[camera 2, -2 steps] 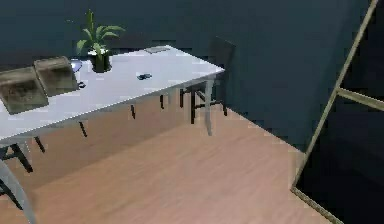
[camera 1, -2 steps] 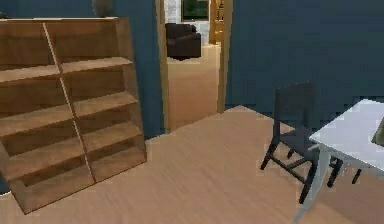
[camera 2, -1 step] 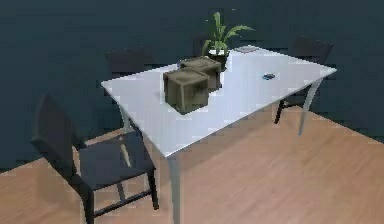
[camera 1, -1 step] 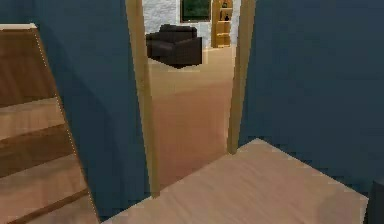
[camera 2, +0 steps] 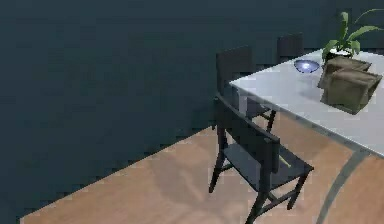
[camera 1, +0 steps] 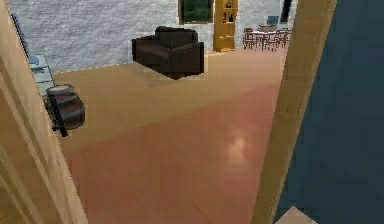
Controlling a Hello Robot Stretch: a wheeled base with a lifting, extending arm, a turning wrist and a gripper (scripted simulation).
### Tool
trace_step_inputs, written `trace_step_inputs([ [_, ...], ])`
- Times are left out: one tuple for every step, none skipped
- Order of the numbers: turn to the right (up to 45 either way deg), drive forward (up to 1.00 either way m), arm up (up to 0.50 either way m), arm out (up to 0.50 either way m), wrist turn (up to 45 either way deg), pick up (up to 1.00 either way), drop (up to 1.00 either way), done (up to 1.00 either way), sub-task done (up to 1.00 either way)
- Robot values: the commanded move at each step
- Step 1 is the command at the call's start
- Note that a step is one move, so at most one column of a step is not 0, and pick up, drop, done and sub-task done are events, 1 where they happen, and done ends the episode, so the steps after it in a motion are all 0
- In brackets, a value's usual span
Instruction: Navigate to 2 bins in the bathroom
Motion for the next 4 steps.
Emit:
trace_step_inputs([
  [0.0,0.45,0.00,0.00,0.0,0.00,0.00,0.00,0.00],
  [3.0,0.00,0.00,0.00,0.0,0.00,0.00,0.00,0.00],
  [0.0,0.40,0.00,0.00,0.0,0.00,0.00,0.00,0.00],
  [9.0,0.00,0.00,0.00,0.0,0.00,0.00,0.00,0.00],
])
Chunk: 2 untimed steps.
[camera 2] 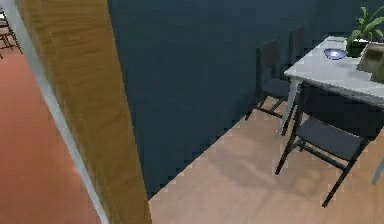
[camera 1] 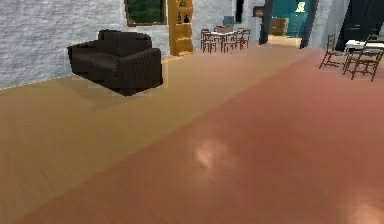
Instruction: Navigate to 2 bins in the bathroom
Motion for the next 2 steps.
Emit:
trace_step_inputs([
  [0.0,0.15,0.00,0.00,0.0,0.00,0.00,0.00,0.00],
  [-12.0,0.00,0.00,0.00,0.0,0.00,0.00,0.00,0.00],
])
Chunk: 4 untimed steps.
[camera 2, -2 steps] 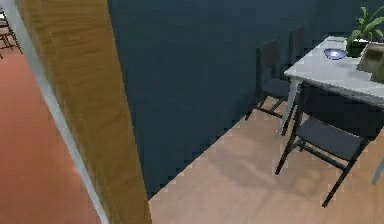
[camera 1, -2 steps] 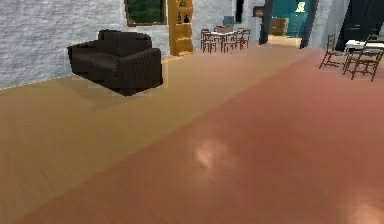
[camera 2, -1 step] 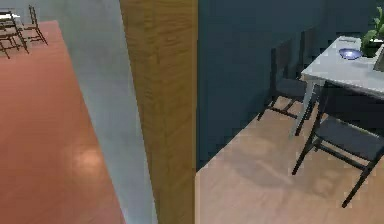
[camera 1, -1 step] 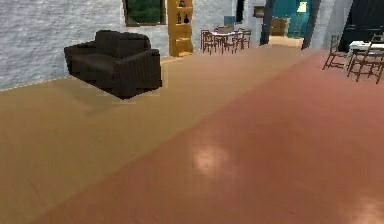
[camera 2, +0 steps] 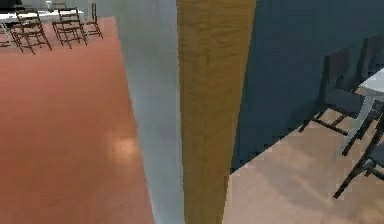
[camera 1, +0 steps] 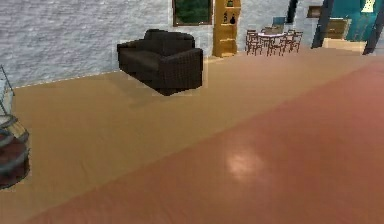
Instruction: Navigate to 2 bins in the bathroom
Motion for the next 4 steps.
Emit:
trace_step_inputs([
  [0.0,0.40,0.00,0.00,0.0,0.00,0.00,0.00,0.00],
  [45.0,0.00,0.00,0.00,0.0,0.00,0.00,0.00,0.00],
  [24.0,0.00,0.00,0.00,0.0,0.00,0.00,0.00,0.00],
  [0.0,1.00,0.00,0.00,0.0,0.00,0.00,0.00,0.00],
])
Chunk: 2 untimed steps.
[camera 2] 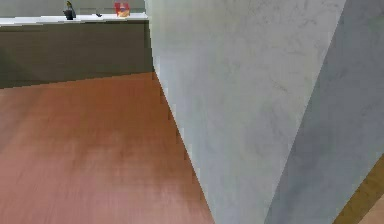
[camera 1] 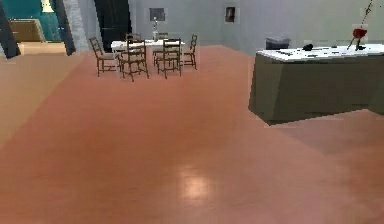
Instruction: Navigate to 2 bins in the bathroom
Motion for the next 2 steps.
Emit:
trace_step_inputs([
  [0.0,0.05,0.00,0.00,0.0,0.00,0.00,0.00,0.00],
  [3.0,0.00,0.00,0.00,0.0,0.00,0.00,0.00,0.00],
])
